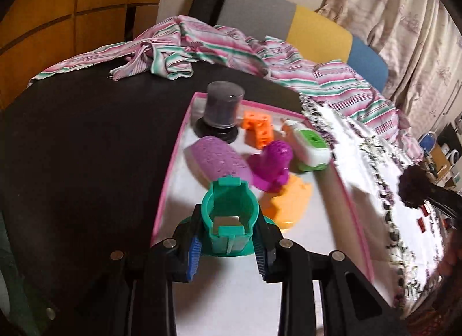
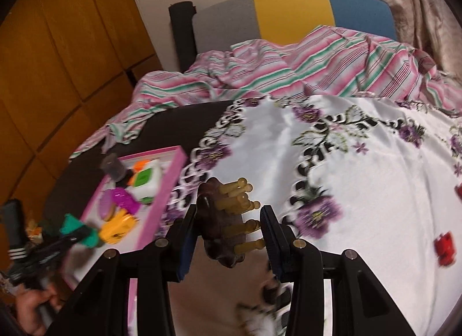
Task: Organize rigid objects
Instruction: 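Lower the green spool into the tray and open the left tool while the right tool carries the brown object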
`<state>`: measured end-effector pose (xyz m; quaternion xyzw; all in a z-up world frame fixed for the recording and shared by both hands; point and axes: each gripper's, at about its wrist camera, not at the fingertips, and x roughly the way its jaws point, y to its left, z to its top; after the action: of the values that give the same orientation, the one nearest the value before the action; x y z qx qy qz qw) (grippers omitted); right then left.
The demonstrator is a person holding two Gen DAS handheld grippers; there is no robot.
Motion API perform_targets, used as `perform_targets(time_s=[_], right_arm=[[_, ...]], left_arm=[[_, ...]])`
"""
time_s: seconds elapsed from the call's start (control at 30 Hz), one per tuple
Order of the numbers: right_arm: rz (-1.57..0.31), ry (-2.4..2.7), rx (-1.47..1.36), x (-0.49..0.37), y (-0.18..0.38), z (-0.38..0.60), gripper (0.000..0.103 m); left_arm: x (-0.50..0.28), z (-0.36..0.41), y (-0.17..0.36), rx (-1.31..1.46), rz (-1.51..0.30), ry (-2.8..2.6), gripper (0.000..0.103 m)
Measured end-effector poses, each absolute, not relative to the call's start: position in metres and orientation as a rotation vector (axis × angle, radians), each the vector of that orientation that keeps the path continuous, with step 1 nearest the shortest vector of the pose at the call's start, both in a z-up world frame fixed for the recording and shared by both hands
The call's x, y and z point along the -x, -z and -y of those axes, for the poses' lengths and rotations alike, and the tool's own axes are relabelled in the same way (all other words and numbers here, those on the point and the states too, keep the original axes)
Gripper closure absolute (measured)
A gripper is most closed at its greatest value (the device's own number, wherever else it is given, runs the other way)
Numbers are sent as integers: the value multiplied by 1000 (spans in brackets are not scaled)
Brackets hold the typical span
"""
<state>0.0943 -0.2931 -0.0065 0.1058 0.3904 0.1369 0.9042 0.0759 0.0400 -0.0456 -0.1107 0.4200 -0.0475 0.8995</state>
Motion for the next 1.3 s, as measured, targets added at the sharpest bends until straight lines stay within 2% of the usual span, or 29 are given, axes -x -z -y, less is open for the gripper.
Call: perform_targets(time_s=[0.13, 0.2, 0.63, 0.93, 1.3], right_arm=[[-810, -325, -226, -83, 3, 276, 60], [-812, -352, -229, -79, 2, 266, 60], [-858, -539, -152, -58, 9, 185, 60], [-935, -680, -81, -50, 26, 114, 60], [-980, -724, -106, -48, 37, 78, 60]], left_arm=[[-87, -45, 49, 249, -888, 84, 68], [-84, -48, 42, 270, -860, 80, 56], [-31, -90, 12, 513, -762, 86, 55], [-15, -99, 4, 514, -756, 93, 55], [-1, -114, -2, 518, -738, 61, 55]])
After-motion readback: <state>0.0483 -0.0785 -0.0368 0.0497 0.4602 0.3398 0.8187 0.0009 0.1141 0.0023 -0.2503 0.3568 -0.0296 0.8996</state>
